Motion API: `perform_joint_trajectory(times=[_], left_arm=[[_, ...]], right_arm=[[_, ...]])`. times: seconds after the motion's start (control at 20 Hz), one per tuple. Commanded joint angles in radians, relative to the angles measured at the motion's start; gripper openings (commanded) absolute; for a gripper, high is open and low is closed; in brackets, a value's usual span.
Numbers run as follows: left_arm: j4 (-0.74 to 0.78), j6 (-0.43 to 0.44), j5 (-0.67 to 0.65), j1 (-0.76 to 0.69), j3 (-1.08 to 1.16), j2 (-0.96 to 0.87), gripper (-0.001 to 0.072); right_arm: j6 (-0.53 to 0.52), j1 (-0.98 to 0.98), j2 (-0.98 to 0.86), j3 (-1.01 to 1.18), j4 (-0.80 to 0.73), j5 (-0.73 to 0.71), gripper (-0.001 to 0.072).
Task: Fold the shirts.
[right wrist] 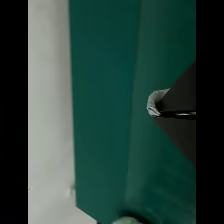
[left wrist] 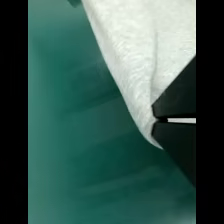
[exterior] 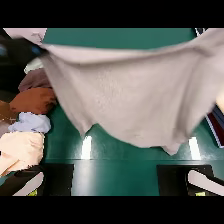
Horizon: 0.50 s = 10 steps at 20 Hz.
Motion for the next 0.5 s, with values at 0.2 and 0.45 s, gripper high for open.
perform_joint_trajectory(times=[0.2,0.45], left_arm=[[-0.058,0.110,0.305,0.001,-0.160,-0.354,0.0025],[-0.079,0.142,0.380,0.001,-0.160,-0.435,0.0028]], right_arm=[[0.002,0.158,-0.329,-0.102,-0.132,-0.230,0.0009],[0.002,0.171,-0.420,-0.102,-0.130,-0.254,0.0015]])
